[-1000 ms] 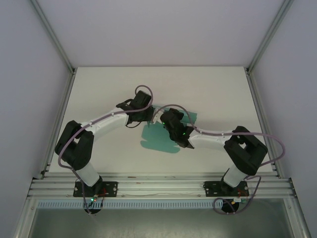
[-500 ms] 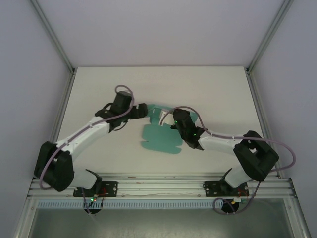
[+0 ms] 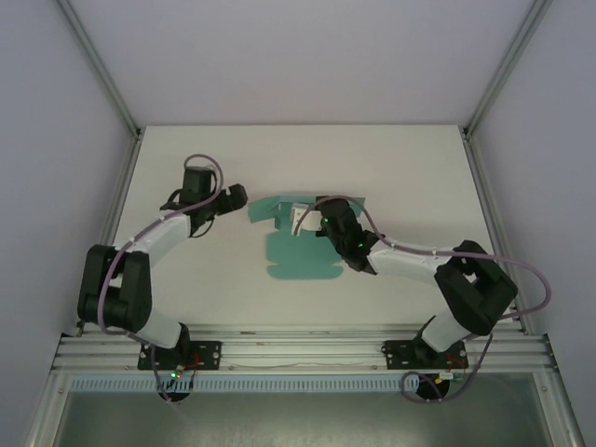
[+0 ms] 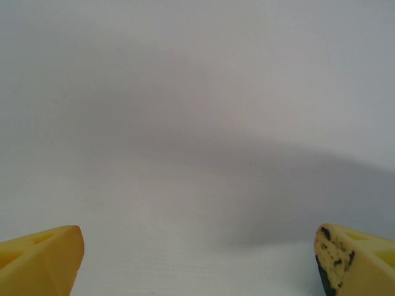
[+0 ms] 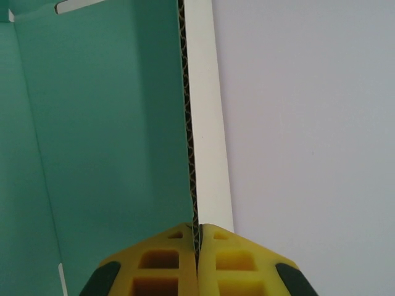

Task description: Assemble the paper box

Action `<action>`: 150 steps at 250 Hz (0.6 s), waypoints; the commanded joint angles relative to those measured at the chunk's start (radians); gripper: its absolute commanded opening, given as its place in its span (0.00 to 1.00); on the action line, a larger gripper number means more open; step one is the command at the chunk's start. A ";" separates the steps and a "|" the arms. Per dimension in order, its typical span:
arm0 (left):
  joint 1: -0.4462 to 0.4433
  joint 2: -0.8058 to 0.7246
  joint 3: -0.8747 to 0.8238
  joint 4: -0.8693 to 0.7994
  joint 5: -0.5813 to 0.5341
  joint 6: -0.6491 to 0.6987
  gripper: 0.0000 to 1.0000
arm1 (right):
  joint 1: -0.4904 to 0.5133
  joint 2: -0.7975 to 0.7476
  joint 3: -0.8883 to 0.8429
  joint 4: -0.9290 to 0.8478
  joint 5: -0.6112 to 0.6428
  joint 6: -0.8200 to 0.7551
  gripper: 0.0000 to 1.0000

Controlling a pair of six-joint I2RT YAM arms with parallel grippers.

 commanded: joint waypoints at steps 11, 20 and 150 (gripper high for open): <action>-0.046 0.044 -0.041 0.239 0.222 0.076 0.81 | -0.006 0.058 0.051 0.033 0.054 -0.028 0.00; -0.065 0.051 -0.044 0.236 0.220 0.095 0.77 | -0.008 0.075 0.057 0.044 0.077 -0.036 0.00; -0.234 0.069 -0.233 0.540 0.176 0.196 0.68 | -0.005 0.157 -0.035 0.332 0.186 -0.163 0.00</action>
